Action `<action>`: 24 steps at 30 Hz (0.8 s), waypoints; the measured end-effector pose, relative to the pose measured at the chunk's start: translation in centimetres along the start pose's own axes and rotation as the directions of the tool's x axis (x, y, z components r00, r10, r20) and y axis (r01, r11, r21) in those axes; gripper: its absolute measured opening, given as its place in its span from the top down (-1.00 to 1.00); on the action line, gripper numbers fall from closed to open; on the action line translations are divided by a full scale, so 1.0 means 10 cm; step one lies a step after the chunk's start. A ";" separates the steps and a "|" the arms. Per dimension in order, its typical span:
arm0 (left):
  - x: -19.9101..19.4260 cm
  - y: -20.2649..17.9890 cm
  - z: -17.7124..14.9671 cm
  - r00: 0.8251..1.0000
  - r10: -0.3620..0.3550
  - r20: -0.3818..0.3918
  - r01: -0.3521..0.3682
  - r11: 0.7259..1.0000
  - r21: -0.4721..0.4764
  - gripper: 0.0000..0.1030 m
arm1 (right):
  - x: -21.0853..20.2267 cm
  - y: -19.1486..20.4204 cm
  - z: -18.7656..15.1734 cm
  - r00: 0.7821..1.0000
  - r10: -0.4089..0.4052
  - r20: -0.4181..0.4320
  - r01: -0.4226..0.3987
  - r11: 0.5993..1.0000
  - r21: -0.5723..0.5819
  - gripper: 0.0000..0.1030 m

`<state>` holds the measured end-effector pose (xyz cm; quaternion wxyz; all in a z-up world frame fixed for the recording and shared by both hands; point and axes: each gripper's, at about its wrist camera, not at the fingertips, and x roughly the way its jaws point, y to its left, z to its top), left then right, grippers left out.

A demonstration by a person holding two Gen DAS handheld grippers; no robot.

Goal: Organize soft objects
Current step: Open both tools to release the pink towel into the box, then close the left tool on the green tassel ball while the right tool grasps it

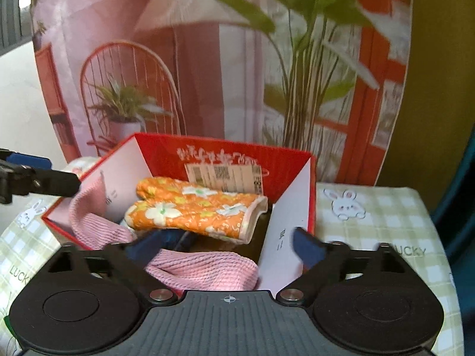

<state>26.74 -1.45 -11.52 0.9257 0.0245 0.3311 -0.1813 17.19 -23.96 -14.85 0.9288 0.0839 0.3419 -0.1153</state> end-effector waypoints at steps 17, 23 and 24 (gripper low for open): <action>-0.64 0.06 -1.21 0.998 0.062 -0.014 -0.063 0.998 -0.022 -0.99 | -0.79 0.21 -1.09 0.990 0.051 0.131 -0.062 0.995 0.081 -0.99; -0.77 0.28 -1.53 0.994 0.104 -0.038 -0.108 0.987 -0.121 -0.98 | -0.89 0.33 -1.52 0.994 0.067 0.090 -0.074 0.994 0.078 -0.99; -0.80 0.32 -1.57 0.994 0.104 -0.037 -0.109 0.984 -0.141 -0.98 | -0.89 0.36 -1.58 0.994 0.075 0.081 -0.081 0.994 0.078 -0.99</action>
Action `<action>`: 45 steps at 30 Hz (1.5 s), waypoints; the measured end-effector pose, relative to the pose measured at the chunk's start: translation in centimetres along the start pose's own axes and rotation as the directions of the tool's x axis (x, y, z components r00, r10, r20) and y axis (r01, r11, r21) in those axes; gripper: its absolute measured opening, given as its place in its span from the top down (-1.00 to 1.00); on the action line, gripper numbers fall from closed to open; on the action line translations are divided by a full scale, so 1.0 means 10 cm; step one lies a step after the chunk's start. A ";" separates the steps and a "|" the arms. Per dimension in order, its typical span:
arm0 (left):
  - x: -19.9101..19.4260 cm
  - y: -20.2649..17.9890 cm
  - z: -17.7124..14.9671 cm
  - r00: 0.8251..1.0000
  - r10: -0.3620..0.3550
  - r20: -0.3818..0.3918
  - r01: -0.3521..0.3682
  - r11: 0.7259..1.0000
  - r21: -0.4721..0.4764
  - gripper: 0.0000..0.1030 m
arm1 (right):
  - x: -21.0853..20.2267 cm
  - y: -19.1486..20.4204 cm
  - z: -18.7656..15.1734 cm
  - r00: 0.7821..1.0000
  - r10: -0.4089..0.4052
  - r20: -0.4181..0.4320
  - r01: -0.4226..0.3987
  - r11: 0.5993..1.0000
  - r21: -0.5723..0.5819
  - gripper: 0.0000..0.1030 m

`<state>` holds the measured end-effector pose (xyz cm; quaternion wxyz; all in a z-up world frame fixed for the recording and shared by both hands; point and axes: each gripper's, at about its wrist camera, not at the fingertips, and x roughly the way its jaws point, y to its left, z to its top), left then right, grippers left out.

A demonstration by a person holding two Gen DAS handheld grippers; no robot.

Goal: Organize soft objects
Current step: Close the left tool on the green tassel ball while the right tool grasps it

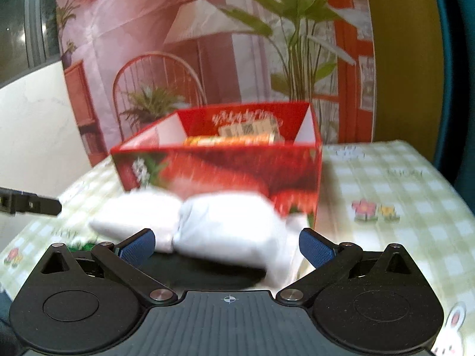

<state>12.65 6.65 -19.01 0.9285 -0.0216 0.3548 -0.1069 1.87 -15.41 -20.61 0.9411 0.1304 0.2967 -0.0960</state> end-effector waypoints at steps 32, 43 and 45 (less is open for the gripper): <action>0.19 0.64 -0.39 0.979 -0.177 -0.098 0.158 0.972 -0.174 -0.19 | 0.66 1.74 0.09 0.896 0.325 -0.304 -0.414 0.859 -0.303 0.27; 0.47 0.71 -0.42 0.959 -0.250 -0.137 0.208 0.943 -0.261 -0.02 | 0.95 1.85 -0.09 0.865 0.299 -0.403 -0.436 0.844 -0.311 0.28; 0.49 0.71 -0.41 0.956 -0.259 -0.136 0.217 0.939 -0.265 -0.02 | 0.97 1.87 -0.10 0.864 0.298 -0.405 -0.437 0.844 -0.311 0.20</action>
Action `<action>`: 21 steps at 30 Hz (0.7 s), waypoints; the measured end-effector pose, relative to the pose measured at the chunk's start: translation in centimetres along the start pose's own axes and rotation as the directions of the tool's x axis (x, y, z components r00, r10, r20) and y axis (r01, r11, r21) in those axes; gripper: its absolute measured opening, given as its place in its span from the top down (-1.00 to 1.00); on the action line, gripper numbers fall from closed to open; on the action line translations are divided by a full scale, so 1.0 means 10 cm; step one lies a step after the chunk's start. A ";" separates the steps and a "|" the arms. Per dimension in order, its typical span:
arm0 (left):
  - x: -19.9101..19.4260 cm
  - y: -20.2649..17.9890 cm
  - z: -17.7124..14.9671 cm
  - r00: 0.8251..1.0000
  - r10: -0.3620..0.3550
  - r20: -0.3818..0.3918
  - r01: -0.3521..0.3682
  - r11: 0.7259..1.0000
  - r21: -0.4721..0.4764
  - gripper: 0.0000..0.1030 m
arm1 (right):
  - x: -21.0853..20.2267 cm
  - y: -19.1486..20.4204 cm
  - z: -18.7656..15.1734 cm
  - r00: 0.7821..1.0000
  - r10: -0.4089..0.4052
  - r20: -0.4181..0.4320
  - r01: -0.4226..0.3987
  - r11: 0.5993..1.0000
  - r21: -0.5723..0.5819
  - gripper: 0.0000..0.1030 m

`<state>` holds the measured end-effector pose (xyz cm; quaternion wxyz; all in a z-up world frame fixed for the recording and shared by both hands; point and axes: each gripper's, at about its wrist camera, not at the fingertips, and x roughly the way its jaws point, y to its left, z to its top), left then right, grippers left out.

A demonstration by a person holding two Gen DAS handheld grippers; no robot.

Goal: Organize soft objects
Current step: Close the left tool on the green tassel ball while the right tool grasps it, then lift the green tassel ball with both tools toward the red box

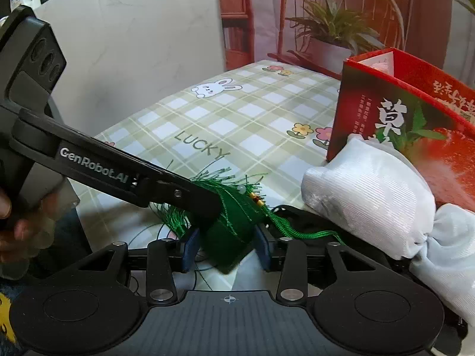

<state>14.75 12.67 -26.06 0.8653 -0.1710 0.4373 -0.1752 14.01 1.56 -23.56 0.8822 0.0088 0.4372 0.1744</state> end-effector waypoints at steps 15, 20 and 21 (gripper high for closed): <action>-0.10 -0.15 0.06 0.998 -0.018 0.055 0.015 0.999 0.040 0.16 | 0.03 -0.11 0.04 0.998 0.023 0.053 -0.027 0.997 0.071 0.17; -0.35 -0.34 0.18 0.991 -0.046 0.128 0.038 0.997 0.064 0.18 | -0.25 -0.17 0.07 0.987 0.025 0.157 -0.041 0.994 0.101 0.17; -0.41 -0.39 0.21 0.988 -0.050 0.143 0.040 0.996 0.075 0.18 | -0.33 -0.18 0.09 0.983 0.021 0.182 -0.040 0.994 0.100 0.17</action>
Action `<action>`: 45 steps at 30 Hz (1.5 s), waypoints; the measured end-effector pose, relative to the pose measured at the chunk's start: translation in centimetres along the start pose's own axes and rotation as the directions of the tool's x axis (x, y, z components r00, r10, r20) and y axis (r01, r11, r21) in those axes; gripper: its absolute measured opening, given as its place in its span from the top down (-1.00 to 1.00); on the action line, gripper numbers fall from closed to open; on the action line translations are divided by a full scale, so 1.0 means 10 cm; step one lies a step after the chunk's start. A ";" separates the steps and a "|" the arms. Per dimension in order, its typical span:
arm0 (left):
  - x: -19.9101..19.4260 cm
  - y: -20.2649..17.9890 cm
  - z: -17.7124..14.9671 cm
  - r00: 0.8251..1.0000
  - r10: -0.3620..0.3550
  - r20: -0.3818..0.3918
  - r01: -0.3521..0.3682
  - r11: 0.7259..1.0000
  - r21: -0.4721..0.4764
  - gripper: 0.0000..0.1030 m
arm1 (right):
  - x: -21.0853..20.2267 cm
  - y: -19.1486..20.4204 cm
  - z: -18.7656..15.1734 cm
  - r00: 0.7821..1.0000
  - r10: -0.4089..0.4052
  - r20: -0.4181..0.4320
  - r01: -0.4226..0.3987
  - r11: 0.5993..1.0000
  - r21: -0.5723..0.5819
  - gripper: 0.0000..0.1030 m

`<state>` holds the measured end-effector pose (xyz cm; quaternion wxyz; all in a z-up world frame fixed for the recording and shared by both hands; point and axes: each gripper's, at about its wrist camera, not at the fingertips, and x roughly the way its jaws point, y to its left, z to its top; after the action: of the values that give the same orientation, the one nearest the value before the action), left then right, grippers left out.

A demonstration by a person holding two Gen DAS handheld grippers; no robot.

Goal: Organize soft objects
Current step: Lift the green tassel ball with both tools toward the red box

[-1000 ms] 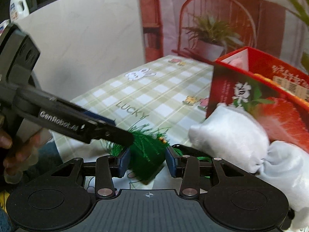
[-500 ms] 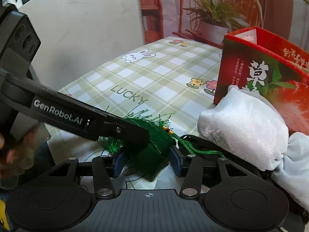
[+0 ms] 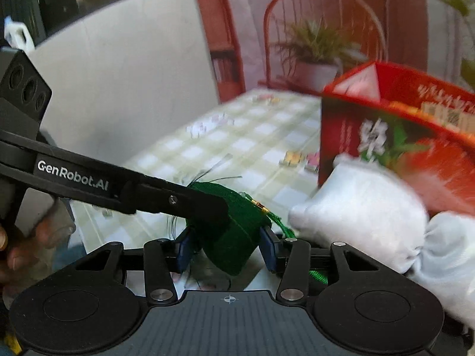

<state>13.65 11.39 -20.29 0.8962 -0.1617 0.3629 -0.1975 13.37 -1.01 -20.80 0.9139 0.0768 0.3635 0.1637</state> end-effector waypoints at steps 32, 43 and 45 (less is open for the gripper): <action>0.64 -1.83 1.58 0.965 -0.231 0.123 0.184 0.933 0.309 0.18 | -1.42 -1.46 1.08 0.877 -0.248 0.411 0.259 0.965 0.031 0.17; 1.58 -1.59 1.38 0.984 -0.164 -0.070 0.176 0.952 0.249 0.18 | -0.94 -2.02 0.68 0.916 -0.322 0.239 0.288 0.943 0.168 0.17; 1.70 -1.54 1.36 0.983 -0.154 -0.094 0.173 0.955 0.241 0.18 | -0.85 -2.09 0.62 0.922 -0.328 0.207 0.290 0.937 0.193 0.17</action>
<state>30.88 -8.00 -14.33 0.8757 -0.0703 0.3539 -0.3208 16.93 -23.69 -16.24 0.9559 0.1098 0.2715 -0.0225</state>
